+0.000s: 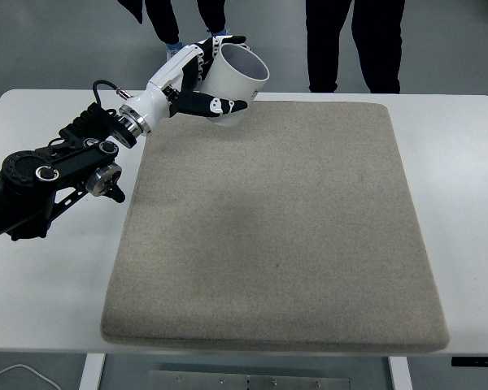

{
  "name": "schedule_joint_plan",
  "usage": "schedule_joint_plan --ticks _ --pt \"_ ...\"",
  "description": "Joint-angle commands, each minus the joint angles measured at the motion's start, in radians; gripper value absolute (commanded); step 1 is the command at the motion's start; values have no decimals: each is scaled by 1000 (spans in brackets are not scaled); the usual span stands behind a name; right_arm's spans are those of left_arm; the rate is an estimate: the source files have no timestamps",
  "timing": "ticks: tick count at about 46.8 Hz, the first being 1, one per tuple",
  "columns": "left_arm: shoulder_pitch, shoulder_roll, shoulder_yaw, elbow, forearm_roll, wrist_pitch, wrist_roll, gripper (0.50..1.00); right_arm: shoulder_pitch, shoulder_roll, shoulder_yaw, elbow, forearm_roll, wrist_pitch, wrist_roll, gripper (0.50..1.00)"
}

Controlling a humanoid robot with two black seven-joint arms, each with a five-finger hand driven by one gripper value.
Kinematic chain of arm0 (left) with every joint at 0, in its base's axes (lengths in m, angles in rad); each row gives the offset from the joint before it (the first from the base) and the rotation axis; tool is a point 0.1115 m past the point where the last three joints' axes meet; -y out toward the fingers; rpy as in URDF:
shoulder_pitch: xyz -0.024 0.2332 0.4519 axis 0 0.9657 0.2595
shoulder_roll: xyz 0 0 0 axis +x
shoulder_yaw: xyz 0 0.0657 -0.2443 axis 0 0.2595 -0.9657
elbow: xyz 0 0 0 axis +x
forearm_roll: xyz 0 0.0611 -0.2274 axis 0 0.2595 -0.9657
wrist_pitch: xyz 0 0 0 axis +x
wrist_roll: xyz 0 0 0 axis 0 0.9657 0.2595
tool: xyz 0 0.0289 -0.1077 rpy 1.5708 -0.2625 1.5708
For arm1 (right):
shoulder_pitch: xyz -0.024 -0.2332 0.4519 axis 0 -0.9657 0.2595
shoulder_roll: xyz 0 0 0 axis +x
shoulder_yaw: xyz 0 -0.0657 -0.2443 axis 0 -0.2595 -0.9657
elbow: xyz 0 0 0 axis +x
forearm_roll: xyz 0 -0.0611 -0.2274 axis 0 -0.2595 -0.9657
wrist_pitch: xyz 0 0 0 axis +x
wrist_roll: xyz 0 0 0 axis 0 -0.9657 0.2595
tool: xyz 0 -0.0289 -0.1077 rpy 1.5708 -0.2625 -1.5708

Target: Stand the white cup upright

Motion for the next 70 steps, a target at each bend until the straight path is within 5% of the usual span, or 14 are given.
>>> schedule_joint_plan --ticks 1,39,70 --pt "33 0 -19 4 0 4 -4 523 0 0 0 0 0 0 0 930" --pt "194 -32 -203 9 -8 10 -4 518 0 0 0 0 0 0 0 930" --pt "283 -32 -210 -39 92 -4 -4 512 0 0 0 0 0 0 0 930"
